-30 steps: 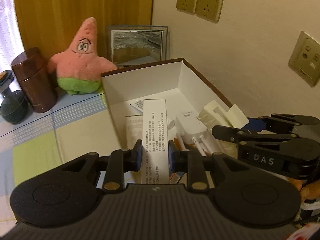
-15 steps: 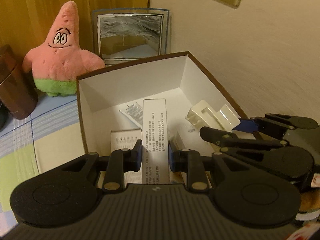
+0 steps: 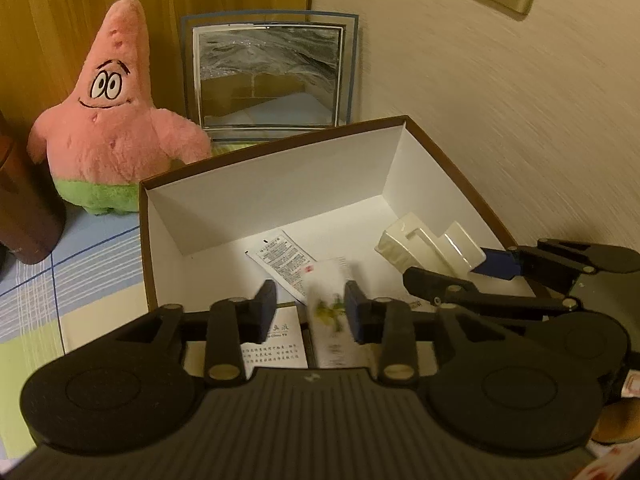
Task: Organize rigid objects
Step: 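Lower the clip and medicine box into the brown box and open both tools, then move both tools back toward the purple tube and black cable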
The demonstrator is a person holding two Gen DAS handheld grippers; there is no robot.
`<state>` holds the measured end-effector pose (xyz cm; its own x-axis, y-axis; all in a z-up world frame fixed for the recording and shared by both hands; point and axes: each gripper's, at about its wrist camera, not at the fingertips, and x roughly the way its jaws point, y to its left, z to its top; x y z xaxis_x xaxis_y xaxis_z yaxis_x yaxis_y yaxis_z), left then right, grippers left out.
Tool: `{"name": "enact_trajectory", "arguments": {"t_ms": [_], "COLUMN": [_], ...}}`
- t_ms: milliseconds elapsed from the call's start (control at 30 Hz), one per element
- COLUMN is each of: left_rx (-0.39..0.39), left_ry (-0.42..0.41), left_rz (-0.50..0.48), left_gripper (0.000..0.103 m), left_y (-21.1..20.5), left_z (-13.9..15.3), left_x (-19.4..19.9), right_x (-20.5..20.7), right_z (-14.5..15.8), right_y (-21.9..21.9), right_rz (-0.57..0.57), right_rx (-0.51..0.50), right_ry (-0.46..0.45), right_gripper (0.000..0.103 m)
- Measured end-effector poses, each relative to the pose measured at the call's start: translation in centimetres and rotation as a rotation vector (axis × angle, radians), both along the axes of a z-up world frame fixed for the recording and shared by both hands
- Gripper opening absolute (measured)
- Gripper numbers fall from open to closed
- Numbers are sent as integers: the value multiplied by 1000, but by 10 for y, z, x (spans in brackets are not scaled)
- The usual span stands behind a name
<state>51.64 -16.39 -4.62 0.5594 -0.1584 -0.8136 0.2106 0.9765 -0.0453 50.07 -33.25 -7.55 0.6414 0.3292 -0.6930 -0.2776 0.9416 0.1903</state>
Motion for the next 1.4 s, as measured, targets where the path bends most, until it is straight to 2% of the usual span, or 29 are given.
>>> {"name": "enact_trajectory", "arguments": {"t_ms": [267, 433, 700, 1033, 1400], "left_rx": [-11, -23, -52, -79, -64], "left_ry": [8, 2, -21, -51, -102], "left_rz": [-9, -7, 1, 15, 32], "left_gripper": [42, 43, 43, 44, 47], "left_y": [7, 12, 20, 34, 51], "left_z": [-2, 1, 13, 32, 57], "left_x": [-4, -11, -28, -62, -122], "right_x": [3, -4, -21, -58, -115], "right_z": [-1, 6, 18, 36, 56], "right_y": [1, 0, 2, -3, -7], "right_rz": [-24, -25, -24, -32, -37], "right_rx": [7, 20, 30, 67, 137], "right_ry": [-14, -32, -41, -54, -60], "right_gripper": [40, 52, 57, 61, 63]}}
